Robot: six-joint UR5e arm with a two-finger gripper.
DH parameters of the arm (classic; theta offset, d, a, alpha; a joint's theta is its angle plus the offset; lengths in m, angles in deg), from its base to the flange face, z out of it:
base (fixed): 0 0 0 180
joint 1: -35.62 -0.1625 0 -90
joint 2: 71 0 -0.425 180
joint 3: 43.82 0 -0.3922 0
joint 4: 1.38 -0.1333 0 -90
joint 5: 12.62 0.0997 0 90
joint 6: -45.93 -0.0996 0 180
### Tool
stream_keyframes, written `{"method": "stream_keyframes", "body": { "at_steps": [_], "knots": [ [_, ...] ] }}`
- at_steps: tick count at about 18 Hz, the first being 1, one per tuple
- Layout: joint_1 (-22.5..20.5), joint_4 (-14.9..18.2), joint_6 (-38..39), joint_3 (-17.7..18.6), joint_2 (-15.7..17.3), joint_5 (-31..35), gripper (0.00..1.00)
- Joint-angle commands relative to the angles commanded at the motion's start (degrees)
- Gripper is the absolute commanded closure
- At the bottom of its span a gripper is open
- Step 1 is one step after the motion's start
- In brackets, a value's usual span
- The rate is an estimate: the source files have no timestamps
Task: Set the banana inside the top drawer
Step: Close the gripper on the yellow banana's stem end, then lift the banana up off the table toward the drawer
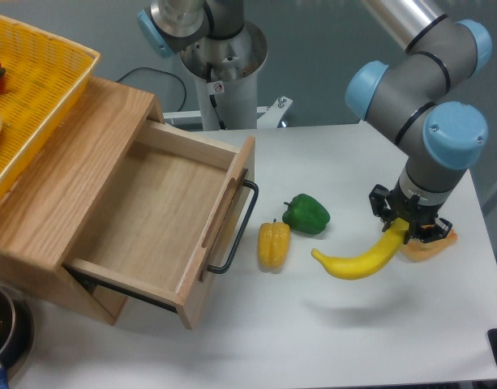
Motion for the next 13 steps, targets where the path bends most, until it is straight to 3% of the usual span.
{"method": "stream_keyframes", "body": {
  "at_steps": [4,7,13],
  "knots": [
    [-0.09,0.0,0.0,0.09,0.26,0.0,1.0],
    [-0.53,1.58,0.0,-0.17,2.36,-0.17,1.0],
    [-1.23,8.6,0.09,-1.06,8.25,0.0,1.0]
  ]
}}
